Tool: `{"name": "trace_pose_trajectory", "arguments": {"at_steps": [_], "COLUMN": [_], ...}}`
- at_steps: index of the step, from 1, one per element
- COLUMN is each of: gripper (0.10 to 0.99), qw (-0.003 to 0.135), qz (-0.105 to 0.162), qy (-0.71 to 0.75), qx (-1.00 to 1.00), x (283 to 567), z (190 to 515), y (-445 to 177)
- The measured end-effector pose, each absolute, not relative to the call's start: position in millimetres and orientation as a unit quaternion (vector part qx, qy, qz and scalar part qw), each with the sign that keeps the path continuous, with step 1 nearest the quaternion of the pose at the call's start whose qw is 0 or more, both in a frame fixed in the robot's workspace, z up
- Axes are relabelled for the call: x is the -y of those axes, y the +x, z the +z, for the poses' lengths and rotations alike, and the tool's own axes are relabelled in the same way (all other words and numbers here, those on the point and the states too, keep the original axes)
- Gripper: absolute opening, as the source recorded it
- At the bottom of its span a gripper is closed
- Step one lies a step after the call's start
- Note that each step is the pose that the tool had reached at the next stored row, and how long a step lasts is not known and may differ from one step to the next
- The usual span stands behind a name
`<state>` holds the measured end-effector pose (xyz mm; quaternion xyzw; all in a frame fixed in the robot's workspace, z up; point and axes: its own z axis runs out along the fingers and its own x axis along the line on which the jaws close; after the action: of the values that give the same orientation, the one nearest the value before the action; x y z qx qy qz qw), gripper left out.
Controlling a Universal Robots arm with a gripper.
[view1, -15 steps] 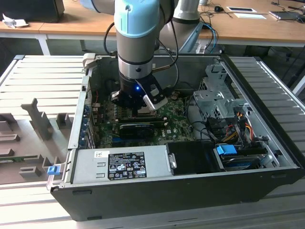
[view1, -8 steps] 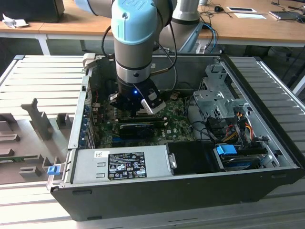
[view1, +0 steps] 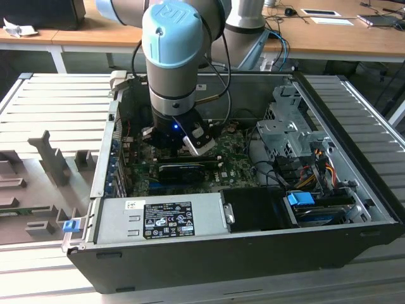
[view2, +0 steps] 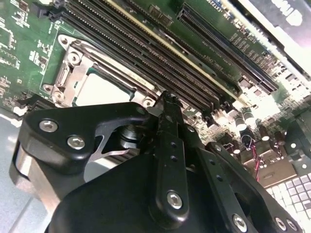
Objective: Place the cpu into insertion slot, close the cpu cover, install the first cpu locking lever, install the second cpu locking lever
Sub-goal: 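Install the second cpu locking lever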
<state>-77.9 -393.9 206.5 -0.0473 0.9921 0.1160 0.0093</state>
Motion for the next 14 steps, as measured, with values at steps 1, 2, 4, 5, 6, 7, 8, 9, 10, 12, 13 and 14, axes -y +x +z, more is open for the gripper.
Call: {"name": "trace_pose_trajectory", "arguments": {"at_steps": [1, 2, 4, 5, 6, 7, 8, 9, 10, 12, 13, 14], "gripper": [0.106, 0.106, 0.106, 0.106, 0.106, 0.106, 0.106, 0.106, 0.106, 0.106, 0.106, 0.106], "qw": [0.009, 0.01, 0.01, 0.01, 0.01, 0.01, 0.011, 0.011, 0.011, 0.011, 0.011, 0.011], "qz": [0.118, 0.12, 0.127, 0.13, 0.133, 0.137, 0.141, 0.144, 0.148, 0.152, 0.152, 0.153], "qy": [-0.047, -0.047, -0.047, -0.047, -0.047, -0.047, -0.047, -0.047, -0.047, -0.047, -0.047, -0.047], "qx": [-0.992, -0.992, -0.991, -0.99, -0.99, -0.989, -0.989, -0.988, -0.988, -0.987, -0.987, -0.987], "x": [394.1, 394.3, 394.8, 395.2, 395.9, 397.2, 397.3, 397.3, 397.4, 397.6, 397.9, 398.4], "z": [205.7, 204.8, 203.0, 202.4, 201.5, 200.0, 199.3, 198.8, 198.1, 195.9, 194.8, 194.0], "y": [-78.0, -78.0, -78.0, -78.0, -78.0, -78.0, -78.0, -77.9, -78.0, -78.0, -78.1, -78.2]}}
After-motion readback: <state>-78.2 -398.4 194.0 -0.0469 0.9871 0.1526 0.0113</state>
